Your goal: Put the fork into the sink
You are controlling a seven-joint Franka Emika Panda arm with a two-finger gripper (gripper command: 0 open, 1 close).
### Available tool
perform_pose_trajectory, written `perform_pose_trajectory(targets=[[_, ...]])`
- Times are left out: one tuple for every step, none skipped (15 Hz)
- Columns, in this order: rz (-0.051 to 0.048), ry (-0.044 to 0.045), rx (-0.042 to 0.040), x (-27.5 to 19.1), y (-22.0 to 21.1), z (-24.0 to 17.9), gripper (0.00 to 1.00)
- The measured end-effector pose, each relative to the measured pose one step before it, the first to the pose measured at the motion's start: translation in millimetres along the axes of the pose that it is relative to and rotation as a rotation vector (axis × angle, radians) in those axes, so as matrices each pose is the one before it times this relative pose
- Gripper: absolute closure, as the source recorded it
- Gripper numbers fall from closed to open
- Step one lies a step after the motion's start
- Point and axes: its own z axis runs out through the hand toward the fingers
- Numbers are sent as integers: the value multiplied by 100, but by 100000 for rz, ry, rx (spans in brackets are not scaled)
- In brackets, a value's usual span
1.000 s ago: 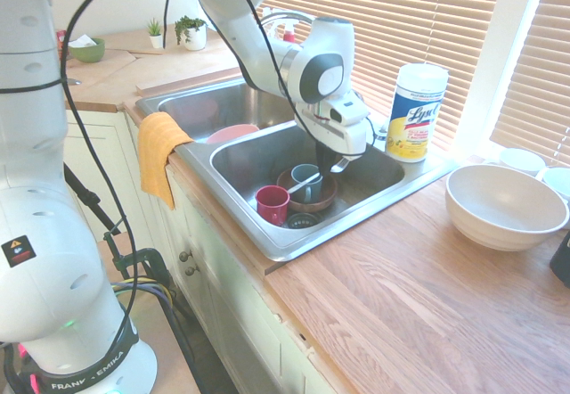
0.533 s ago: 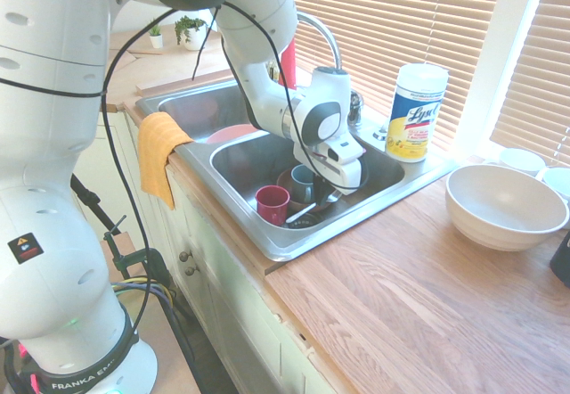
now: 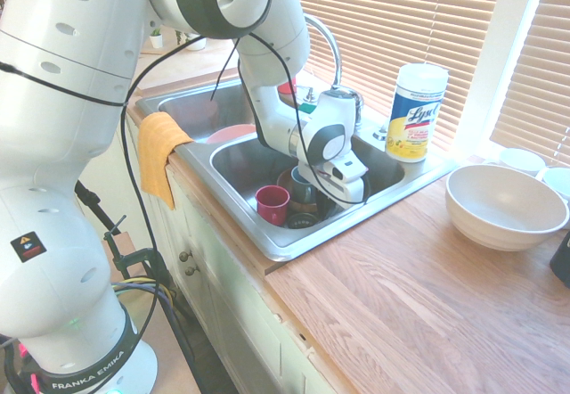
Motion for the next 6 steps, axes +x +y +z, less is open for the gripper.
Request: perform_pose_trajectory(targets=[[-155, 147, 155, -16, -159, -108, 0], [-105, 319, -175, 88, -140, -282, 0], [131, 106, -644, 180, -243, -880, 0], [-269, -383, -968, 66, -468, -1899, 0], [-532, -1149, -2112, -86, -414, -2691, 0], [-303, -1061, -1531, -138, -107, -3083, 0]])
